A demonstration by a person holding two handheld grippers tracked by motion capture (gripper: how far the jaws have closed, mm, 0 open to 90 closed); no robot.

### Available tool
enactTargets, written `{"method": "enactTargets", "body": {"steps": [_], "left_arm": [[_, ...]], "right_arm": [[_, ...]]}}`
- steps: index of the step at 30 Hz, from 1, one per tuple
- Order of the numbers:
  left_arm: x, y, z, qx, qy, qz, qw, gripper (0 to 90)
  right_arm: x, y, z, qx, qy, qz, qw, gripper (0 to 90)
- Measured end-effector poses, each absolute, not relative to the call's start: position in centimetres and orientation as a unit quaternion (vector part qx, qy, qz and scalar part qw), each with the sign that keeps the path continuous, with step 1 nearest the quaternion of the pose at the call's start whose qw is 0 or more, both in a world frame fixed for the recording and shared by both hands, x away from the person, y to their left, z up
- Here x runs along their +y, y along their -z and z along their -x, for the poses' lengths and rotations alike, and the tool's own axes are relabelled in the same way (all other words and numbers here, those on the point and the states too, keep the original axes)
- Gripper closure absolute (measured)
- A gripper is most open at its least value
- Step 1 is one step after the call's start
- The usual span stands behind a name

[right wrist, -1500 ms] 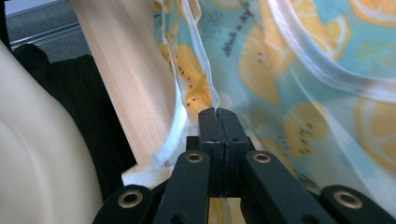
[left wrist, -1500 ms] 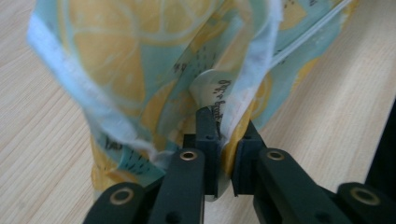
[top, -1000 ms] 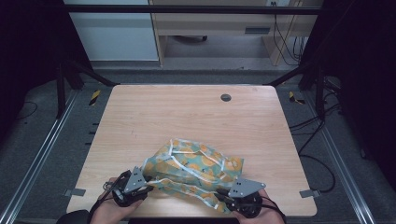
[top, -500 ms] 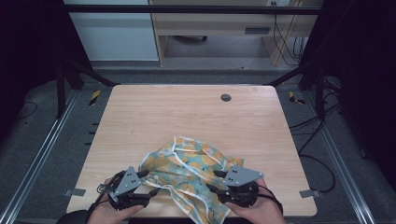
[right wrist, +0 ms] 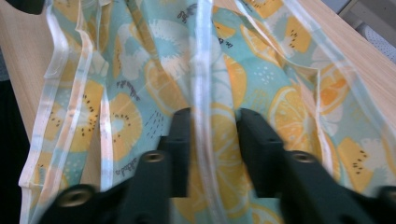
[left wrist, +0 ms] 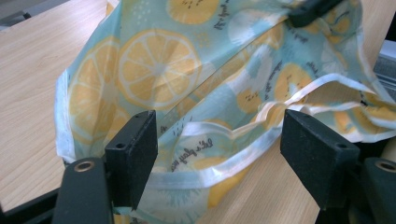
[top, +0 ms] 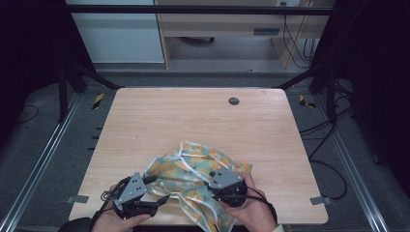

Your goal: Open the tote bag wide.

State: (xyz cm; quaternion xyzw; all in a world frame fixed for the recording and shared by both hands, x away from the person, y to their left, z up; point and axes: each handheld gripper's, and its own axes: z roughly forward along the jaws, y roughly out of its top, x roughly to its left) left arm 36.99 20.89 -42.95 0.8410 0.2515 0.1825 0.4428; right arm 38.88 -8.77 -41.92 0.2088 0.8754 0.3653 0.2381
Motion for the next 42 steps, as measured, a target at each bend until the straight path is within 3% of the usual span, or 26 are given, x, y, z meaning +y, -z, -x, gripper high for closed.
{"method": "enactTargets", "body": {"steps": [2, 5, 18, 27, 34, 42], "left_arm": [[20.6, 42.6, -37.0, 0.247, -0.184, -0.841, 0.446, 27.3], [19.8, 42.0, -37.1, 0.241, -0.182, -0.842, 0.447, 27.3], [14.9, 41.9, -38.1, 0.204, -0.19, -0.862, 0.424, 27.3], [13.7, 44.1, -39.0, 0.236, -0.189, -0.861, 0.41, 24.3], [13.0, 45.0, -39.5, 0.241, -0.183, -0.866, 0.399, 33.8], [13.0, 45.1, -39.9, 0.253, -0.19, -0.861, 0.397, 53.7]], "right_arm": [[-8.9, 41.5, -39.1, 0.873, -0.374, -0.212, 0.231, 83.6], [-9.1, 40.4, -39.4, 0.862, -0.4, -0.221, 0.219, 88.8], [-9.3, 37.7, -42.3, 0.833, -0.451, -0.254, 0.193, 89.0], [-9.0, 37.6, -43.0, 0.831, -0.454, -0.263, 0.185, 88.4], [-9.0, 37.8, -43.2, 0.831, -0.453, -0.265, 0.184, 88.5], [-9.0, 38.0, -43.1, 0.834, -0.45, -0.264, 0.181, 89.0]]}}
